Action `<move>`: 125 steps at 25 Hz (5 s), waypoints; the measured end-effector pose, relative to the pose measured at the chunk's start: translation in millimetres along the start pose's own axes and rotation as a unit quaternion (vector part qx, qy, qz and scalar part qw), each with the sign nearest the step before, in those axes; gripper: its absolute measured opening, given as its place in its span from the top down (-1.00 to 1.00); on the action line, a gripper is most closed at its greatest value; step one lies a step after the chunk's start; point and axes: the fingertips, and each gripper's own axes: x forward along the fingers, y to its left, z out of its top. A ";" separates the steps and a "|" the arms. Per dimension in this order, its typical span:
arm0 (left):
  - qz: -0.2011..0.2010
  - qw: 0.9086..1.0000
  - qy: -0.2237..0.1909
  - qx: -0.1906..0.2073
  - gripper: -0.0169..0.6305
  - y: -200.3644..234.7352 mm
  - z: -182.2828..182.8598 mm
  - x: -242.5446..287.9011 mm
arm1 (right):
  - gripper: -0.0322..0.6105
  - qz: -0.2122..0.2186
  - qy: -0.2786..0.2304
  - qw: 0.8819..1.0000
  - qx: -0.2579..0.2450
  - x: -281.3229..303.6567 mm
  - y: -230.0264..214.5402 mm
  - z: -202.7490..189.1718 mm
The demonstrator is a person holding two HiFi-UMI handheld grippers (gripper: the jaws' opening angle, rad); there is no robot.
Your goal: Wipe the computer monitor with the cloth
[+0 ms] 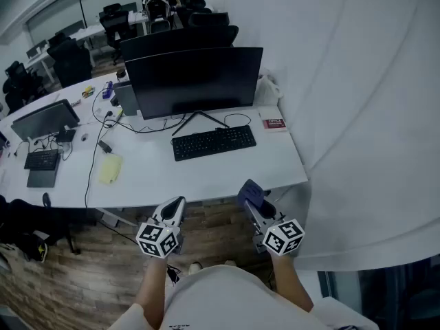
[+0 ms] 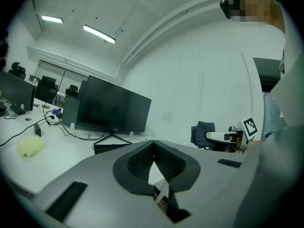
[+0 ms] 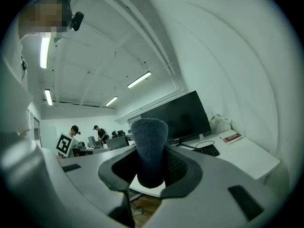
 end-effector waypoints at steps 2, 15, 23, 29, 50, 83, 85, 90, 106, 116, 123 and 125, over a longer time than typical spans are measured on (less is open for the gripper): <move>0.003 1.000 0.003 0.006 0.91 0.8 0.2 2.9 | 0.50 0.000 -0.002 1.000 0.001 0.5 -2.6 0.9; 0.016 1.000 -0.004 0.012 0.91 -3.3 4.3 13.0 | 0.49 0.004 -0.009 1.000 0.001 -1.1 -16.4 6.6; 0.029 1.000 -0.008 0.004 0.91 -8.1 1.8 17.7 | 0.48 0.024 0.004 1.000 -0.005 -3.3 -26.5 4.4; 0.039 0.999 -0.005 0.007 0.91 -18.0 -4.4 23.1 | 0.48 0.031 0.005 1.000 0.001 -12.9 -42.2 3.6; 0.074 0.997 -0.024 -0.013 0.91 -20.9 -6.3 24.9 | 0.48 0.067 0.024 0.997 0.000 -3.0 -54.0 -3.5; -0.031 0.999 0.022 0.005 0.91 183.1 58.9 185.9 | 0.48 -0.008 0.034 0.999 0.017 250.6 -83.5 19.4; -0.043 0.999 0.024 0.007 0.91 189.0 62.1 194.2 | 0.48 -0.014 0.033 0.999 0.020 259.5 -84.4 18.9; -0.063 0.998 0.026 0.011 0.91 195.0 67.3 208.8 | 0.48 -0.026 0.037 0.999 0.028 272.6 -87.7 13.5; -0.065 0.997 0.038 0.011 0.91 174.5 60.9 267.3 | 0.48 -0.069 0.038 0.996 0.030 283.4 -165.9 23.1; -0.057 0.997 0.044 0.003 0.91 145.8 58.1 327.8 | 0.48 -0.110 0.040 0.993 0.012 288.3 -271.0 45.6; -0.051 0.998 0.045 0.002 0.91 119.5 56.1 377.4 | 0.48 -0.127 0.053 0.991 -0.003 293.6 -336.4 51.0; -0.051 0.997 0.051 0.007 0.91 112.2 52.7 392.6 | 0.48 -0.130 0.058 0.990 -0.002 295.4 -351.6 48.6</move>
